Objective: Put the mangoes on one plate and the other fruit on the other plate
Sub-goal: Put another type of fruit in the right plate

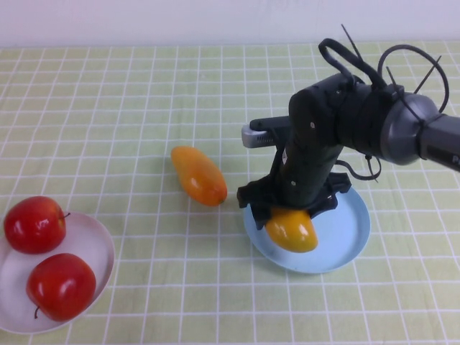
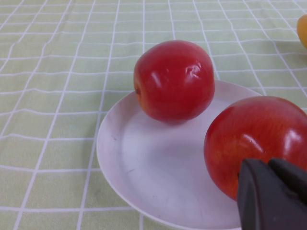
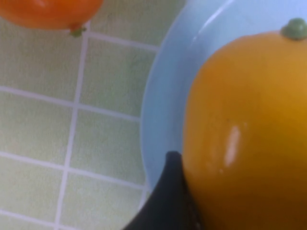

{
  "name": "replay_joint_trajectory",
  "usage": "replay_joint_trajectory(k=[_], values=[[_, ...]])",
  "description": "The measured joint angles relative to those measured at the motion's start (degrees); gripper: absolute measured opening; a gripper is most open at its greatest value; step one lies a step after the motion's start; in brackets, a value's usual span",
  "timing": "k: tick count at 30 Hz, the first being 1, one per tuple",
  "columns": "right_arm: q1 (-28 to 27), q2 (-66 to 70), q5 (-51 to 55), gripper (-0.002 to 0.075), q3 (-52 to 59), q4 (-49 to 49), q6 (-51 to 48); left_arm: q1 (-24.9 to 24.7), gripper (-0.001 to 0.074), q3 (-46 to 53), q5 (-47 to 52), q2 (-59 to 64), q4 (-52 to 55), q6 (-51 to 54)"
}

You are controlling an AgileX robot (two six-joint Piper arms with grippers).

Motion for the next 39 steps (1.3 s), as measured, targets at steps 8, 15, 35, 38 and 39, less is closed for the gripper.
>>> replay_joint_trajectory(k=[8,15,35,38,39], values=[[0.0,1.8,0.3,0.0652,-0.1,1.6,-4.0,0.0,-0.0002,0.0,0.0,0.0,0.0,0.0],[0.0,1.9,8.3,0.0689,-6.7,-1.8,-4.6,0.0,-0.0002,0.0,0.0,0.0,0.0,0.0],[2.8,10.3,-9.6,0.0615,-23.5,14.2,-42.4,0.0,-0.0002,0.0,0.0,0.0,0.0,0.0],[2.7,11.9,-11.2,0.0611,-23.5,14.1,-43.6,0.0,-0.0002,0.0,0.0,0.0,0.0,0.0],[2.7,12.2,-11.8,0.0610,-23.5,14.1,-43.7,0.0,-0.0002,0.0,0.0,0.0,0.0,0.0]])
